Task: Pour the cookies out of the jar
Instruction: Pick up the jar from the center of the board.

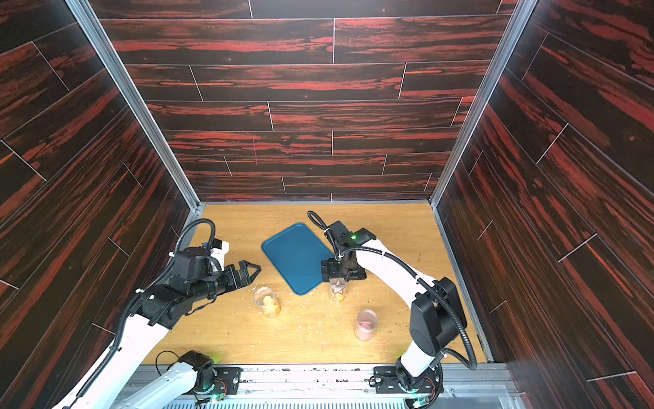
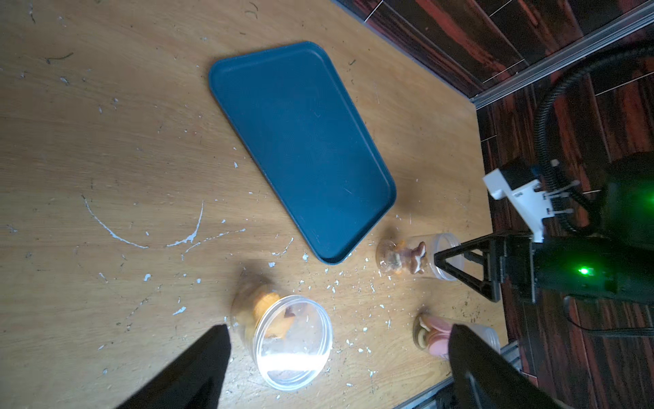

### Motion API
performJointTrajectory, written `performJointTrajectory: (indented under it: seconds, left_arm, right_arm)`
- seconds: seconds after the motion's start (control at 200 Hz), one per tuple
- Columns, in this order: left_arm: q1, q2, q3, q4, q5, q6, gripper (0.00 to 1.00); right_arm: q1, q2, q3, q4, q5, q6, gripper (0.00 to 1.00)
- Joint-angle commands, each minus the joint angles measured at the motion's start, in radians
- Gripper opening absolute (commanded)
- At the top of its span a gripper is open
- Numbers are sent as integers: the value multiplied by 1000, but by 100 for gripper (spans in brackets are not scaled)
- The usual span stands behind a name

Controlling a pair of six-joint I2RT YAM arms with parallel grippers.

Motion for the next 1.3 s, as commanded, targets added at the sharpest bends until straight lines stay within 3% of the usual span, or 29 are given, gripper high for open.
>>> performJointTrajectory:
  seconds: [0.0, 0.26, 0.776, 1.052, 1.297]
  left_arm:
    - [-3, -6, -13, -12, -14, -25, 100]
    - [-3, -9, -11, -21, -17, -30, 100]
    - [-3, -45, -30, -32, -24, -53, 100]
    - [-2, -53, -36, -31, -24, -58, 100]
    - [-1, -72, -39, -47, -31, -58, 100]
  right_arm:
    - [3, 42, 9, -5, -6, -1, 93]
    - [4, 68, 4, -8, -2, -9, 88]
    - [36, 107, -18, -8, 27, -6, 88]
    - [36, 105, -31, -12, 43, -9, 72]
    - [36, 57, -28, -28, 43, -2, 68]
